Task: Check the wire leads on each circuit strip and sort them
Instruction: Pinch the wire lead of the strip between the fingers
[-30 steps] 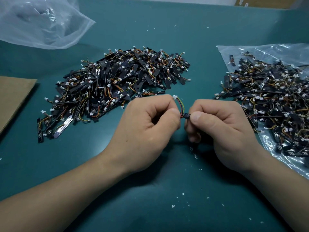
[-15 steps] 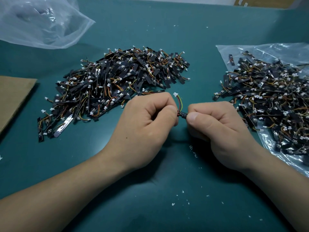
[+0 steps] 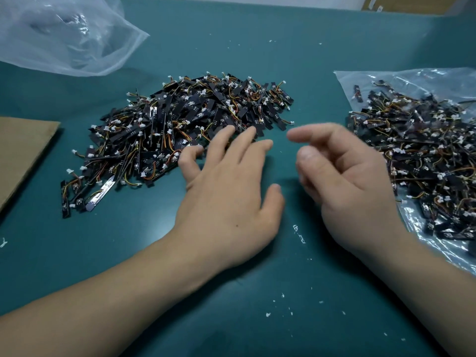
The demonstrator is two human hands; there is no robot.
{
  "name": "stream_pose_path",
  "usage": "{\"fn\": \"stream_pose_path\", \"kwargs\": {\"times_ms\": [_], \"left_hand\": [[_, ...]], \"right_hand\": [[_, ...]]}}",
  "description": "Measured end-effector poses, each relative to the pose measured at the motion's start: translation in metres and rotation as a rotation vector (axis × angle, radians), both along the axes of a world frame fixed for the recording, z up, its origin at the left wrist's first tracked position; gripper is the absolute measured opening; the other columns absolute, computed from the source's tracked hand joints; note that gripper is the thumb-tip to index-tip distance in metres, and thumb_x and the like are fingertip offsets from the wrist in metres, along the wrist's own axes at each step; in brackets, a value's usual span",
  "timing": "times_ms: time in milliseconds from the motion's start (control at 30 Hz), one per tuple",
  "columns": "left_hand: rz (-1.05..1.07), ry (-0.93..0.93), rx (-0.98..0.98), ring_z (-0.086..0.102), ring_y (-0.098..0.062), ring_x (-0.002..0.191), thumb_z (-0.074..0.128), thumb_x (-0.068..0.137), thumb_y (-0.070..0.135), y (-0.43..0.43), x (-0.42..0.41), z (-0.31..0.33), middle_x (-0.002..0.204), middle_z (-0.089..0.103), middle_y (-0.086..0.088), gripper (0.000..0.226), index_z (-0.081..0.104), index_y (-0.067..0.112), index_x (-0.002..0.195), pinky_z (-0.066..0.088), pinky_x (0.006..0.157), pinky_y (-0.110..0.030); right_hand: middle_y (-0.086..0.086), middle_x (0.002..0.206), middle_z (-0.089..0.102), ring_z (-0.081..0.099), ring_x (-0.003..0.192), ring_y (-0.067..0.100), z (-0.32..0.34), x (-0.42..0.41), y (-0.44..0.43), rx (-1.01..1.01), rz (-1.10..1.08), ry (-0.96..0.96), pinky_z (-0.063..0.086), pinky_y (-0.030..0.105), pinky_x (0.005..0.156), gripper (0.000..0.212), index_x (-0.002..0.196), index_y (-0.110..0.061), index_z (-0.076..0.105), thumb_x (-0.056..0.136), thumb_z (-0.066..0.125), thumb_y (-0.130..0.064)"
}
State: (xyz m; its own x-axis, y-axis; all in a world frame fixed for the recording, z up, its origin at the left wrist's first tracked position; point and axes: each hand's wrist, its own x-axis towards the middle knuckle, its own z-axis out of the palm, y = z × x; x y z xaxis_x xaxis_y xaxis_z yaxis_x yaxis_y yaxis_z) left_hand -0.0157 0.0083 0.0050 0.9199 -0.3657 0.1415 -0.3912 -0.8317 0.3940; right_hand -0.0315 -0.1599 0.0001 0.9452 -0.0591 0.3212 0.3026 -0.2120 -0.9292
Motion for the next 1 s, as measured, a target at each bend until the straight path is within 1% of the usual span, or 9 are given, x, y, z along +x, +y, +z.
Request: {"fn": "stream_pose_path", "kwargs": {"times_ms": [100,233,400,500,567,667,767,867,1000], "left_hand": [[-0.023,0.014,0.115,0.025,-0.021,0.149,0.036,0.091,0.053,0.000,-0.001,0.001,0.154,0.042,0.012,0.052,0.050,0.033,0.137,0.015,0.116,-0.060],[-0.029,-0.066,0.088,0.041,-0.022,0.121,0.043,0.093,0.039,0.003,-0.003,-0.001,0.123,0.052,0.016,0.028,0.056,0.034,0.118,0.029,0.101,-0.053],[0.004,-0.117,-0.039,0.048,-0.018,0.109,0.049,0.086,0.016,0.003,-0.002,-0.003,0.110,0.061,0.019,0.040,0.061,0.037,0.118,0.017,0.082,-0.036],[0.017,-0.064,-0.148,0.049,-0.013,0.117,0.044,0.078,0.012,0.003,0.001,-0.005,0.118,0.061,0.021,0.055,0.054,0.036,0.127,0.017,0.088,-0.031],[0.004,-0.002,-0.243,0.051,-0.010,0.119,0.043,0.077,0.012,0.004,0.002,-0.007,0.122,0.061,0.020,0.060,0.049,0.032,0.133,0.021,0.098,-0.026],[-0.012,0.089,-0.406,0.055,-0.007,0.120,0.045,0.078,0.010,0.004,0.002,-0.007,0.123,0.062,0.018,0.062,0.046,0.030,0.136,0.037,0.111,-0.037],[-0.011,0.128,-0.529,0.059,-0.003,0.107,0.046,0.079,0.009,0.004,0.002,-0.005,0.118,0.063,0.019,0.060,0.047,0.030,0.135,0.047,0.098,-0.032],[-0.006,0.135,-0.583,0.060,-0.005,0.098,0.046,0.079,0.010,0.004,0.002,-0.005,0.114,0.063,0.020,0.057,0.049,0.030,0.133,0.047,0.085,-0.021],[0.028,0.079,-0.409,0.054,-0.006,0.107,0.047,0.079,0.016,0.004,0.002,-0.006,0.114,0.062,0.023,0.056,0.048,0.036,0.132,0.033,0.099,-0.030]], "right_hand": [[-0.010,0.062,0.058,0.045,0.054,0.004,0.000,-0.003,0.003,-0.140,0.047,0.000,0.039,0.016,0.056,0.016,0.098,-0.023,0.071,0.098,0.059,-0.012],[-0.010,0.062,0.061,0.047,0.053,0.003,0.001,-0.003,0.002,-0.143,0.018,0.008,0.039,0.014,0.055,0.015,0.094,-0.021,0.072,0.097,0.060,-0.013],[-0.014,0.080,0.065,0.057,0.070,0.004,-0.002,-0.002,0.001,-0.328,-0.185,0.013,0.046,0.018,0.069,0.016,0.103,-0.027,0.069,0.092,0.064,-0.018],[-0.011,0.107,0.063,0.058,0.104,0.015,-0.003,0.000,0.006,-0.721,-0.149,0.078,0.046,0.039,0.099,0.030,0.114,-0.028,0.069,0.085,0.063,-0.034],[-0.010,0.114,0.060,0.054,0.112,0.019,-0.002,-0.001,0.009,-0.850,-0.134,0.111,0.039,0.043,0.102,0.031,0.110,-0.031,0.070,0.085,0.060,-0.045],[-0.013,0.111,0.058,0.052,0.110,0.018,0.001,-0.003,0.011,-0.838,-0.149,0.100,0.036,0.039,0.096,0.016,0.094,-0.035,0.067,0.086,0.060,-0.047],[-0.014,0.108,0.057,0.052,0.108,0.017,-0.001,-0.003,0.010,-0.839,-0.170,0.110,0.038,0.040,0.096,0.022,0.101,-0.033,0.061,0.085,0.061,-0.047],[-0.014,0.111,0.057,0.050,0.109,0.017,-0.001,-0.003,0.011,-0.858,-0.158,0.122,0.035,0.037,0.095,0.022,0.102,-0.034,0.067,0.087,0.059,-0.048],[-0.013,0.113,0.057,0.050,0.110,0.017,-0.001,-0.003,0.012,-0.840,-0.172,0.121,0.033,0.036,0.094,0.009,0.088,-0.035,0.064,0.089,0.060,-0.042]]}}
